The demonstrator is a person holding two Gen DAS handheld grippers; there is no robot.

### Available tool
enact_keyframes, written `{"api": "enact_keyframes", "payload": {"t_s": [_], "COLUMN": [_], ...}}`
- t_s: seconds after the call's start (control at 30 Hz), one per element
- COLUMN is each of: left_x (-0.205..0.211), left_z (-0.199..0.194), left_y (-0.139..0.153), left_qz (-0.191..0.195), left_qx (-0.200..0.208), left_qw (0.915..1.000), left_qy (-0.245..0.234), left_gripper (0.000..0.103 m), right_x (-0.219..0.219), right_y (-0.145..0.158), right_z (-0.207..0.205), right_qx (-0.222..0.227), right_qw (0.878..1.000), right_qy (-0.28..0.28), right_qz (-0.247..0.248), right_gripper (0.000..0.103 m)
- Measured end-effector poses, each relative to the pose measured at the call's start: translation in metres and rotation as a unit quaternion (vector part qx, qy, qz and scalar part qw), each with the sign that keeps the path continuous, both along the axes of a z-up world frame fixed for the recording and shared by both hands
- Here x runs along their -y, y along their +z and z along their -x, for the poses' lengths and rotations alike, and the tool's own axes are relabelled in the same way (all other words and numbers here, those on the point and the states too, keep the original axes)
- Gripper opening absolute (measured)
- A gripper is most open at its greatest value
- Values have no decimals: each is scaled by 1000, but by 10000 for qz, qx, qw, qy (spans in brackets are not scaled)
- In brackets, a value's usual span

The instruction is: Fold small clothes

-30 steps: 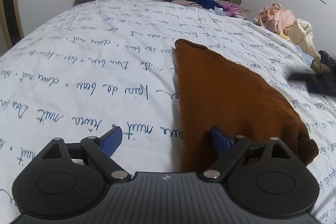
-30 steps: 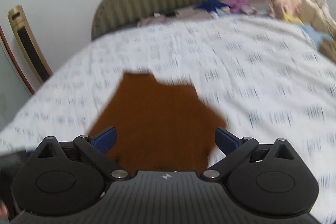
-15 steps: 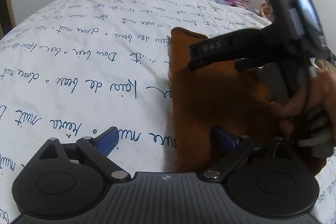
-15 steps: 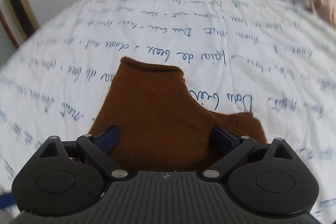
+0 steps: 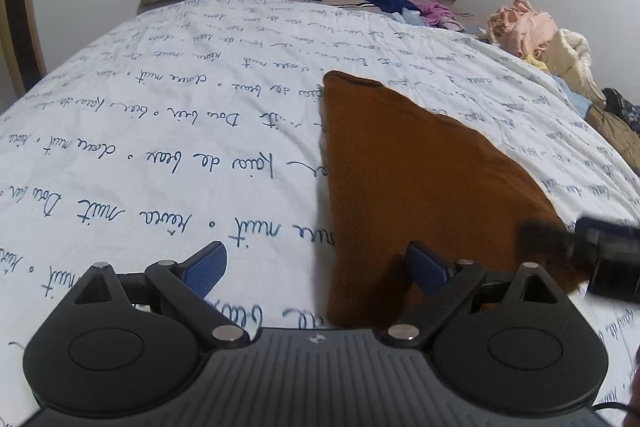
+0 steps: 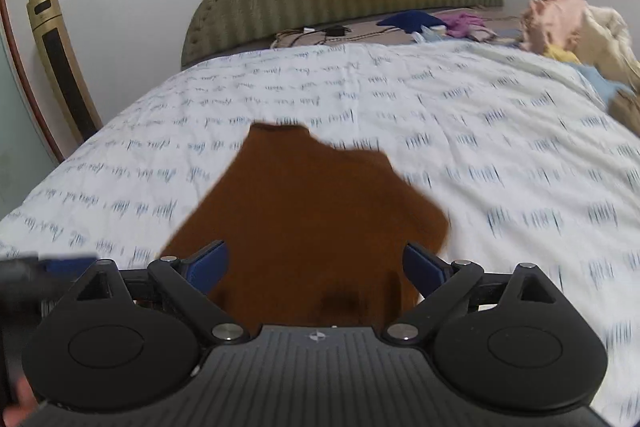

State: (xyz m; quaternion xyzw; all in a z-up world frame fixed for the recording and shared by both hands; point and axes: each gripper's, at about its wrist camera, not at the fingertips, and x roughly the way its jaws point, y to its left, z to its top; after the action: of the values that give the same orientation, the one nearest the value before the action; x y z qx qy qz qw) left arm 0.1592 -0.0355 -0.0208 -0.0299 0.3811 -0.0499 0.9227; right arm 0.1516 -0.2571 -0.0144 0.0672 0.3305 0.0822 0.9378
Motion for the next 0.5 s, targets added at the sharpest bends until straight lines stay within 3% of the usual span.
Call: {"api": "enact_keyframes", "payload": {"t_s": [0.23,0.5], "left_x": [-6,-24], "left_z": [23,34], "left_y": [-2,-5], "left_qz": [-141,-76], "left_qx": [-31,-58], "left_qw": [9999,9998], "left_qy": [34,171], "left_gripper": [97,97], "right_x": [0,5], "right_y": [-29,-37], "right_z": [45,61], "right_qx": [10,-81], "right_qw": [9976,9969], "right_qy": [-690,-788], "right_qz": [-2,9], "right_gripper": [93,93]}}
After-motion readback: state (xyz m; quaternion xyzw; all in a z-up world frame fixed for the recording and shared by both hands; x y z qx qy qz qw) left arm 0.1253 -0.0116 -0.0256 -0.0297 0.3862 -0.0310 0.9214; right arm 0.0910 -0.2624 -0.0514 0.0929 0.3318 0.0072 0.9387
